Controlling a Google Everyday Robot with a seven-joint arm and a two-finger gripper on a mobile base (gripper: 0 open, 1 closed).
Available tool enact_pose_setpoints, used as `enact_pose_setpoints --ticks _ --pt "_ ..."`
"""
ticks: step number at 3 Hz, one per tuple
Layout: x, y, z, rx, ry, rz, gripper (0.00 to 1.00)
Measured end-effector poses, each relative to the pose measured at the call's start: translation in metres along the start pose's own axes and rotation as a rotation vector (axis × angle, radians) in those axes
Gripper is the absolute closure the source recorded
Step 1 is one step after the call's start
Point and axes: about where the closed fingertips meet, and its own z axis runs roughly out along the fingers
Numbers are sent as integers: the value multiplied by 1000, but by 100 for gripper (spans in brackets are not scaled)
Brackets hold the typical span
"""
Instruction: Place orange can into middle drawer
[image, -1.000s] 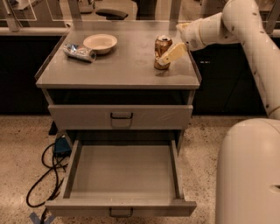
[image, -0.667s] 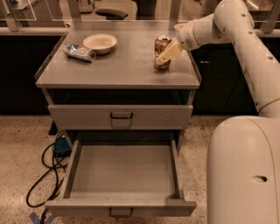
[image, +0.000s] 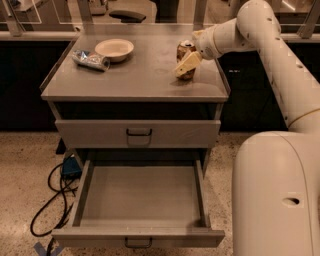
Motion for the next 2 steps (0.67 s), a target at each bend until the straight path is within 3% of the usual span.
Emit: enact_pose_setpoints --ticks 1,2 --pt "0 0 0 0 0 0 0" --pt "0 0 0 0 0 0 19"
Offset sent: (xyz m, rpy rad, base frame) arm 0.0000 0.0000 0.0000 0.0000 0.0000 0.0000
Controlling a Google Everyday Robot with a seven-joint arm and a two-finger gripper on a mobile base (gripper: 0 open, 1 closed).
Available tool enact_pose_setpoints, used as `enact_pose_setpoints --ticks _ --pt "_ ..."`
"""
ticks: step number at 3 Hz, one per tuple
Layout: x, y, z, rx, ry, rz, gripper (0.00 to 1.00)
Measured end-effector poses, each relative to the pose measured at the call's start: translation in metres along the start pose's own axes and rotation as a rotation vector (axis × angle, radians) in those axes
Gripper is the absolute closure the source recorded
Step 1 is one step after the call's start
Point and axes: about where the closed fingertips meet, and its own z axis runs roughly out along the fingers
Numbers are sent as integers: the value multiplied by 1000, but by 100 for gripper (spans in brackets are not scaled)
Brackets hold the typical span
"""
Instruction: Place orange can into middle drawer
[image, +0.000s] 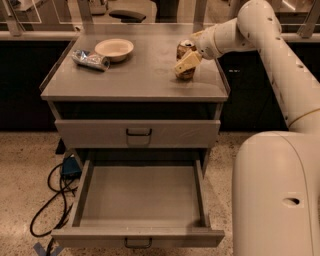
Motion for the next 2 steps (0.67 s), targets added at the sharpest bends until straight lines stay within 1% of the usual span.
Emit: enact_pose_setpoints --ticks 2 --pt "0 0 0 0 0 0 66"
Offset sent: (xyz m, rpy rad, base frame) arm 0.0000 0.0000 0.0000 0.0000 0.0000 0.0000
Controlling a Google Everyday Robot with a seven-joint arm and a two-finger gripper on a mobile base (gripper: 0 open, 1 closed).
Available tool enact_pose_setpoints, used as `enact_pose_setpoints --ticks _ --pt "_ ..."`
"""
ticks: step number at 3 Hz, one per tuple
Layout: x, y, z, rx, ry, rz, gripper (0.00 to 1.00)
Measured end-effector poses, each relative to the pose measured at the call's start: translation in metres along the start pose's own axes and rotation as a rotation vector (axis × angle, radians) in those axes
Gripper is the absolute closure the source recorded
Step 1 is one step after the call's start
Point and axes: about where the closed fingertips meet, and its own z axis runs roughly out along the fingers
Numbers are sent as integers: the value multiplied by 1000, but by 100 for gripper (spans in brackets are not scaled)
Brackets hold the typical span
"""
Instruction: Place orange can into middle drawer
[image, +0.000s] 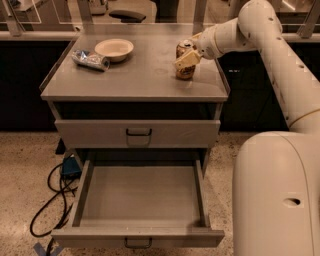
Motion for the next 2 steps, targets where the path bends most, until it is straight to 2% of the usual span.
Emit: enact_pose_setpoints --ticks 1,2 --pt "0 0 0 0 0 0 89" --pt "3 15 -14 -36 10 17 100"
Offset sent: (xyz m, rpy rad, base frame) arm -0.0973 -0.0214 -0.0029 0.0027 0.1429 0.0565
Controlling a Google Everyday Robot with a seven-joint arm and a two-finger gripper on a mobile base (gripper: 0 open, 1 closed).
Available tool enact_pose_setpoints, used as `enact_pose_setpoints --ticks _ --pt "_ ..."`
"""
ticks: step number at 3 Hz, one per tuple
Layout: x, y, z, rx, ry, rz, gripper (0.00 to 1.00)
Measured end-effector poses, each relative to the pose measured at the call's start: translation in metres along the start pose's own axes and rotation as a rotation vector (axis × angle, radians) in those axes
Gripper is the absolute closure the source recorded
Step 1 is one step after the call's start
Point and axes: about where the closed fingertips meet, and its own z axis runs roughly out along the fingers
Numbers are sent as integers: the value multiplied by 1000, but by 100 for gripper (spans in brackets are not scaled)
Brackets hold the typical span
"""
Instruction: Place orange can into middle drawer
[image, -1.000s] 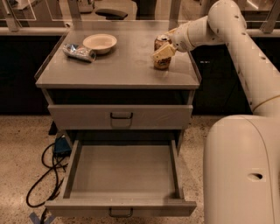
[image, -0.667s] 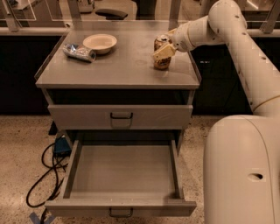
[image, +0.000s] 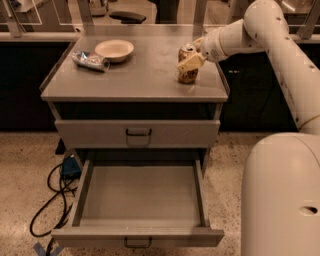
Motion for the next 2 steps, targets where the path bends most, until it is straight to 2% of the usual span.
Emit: enact_pose_setpoints --ticks 1,2 --pt "-17 12 -59 23 -38 14 100" --pt "-48 60 -153 45 -67 39 100"
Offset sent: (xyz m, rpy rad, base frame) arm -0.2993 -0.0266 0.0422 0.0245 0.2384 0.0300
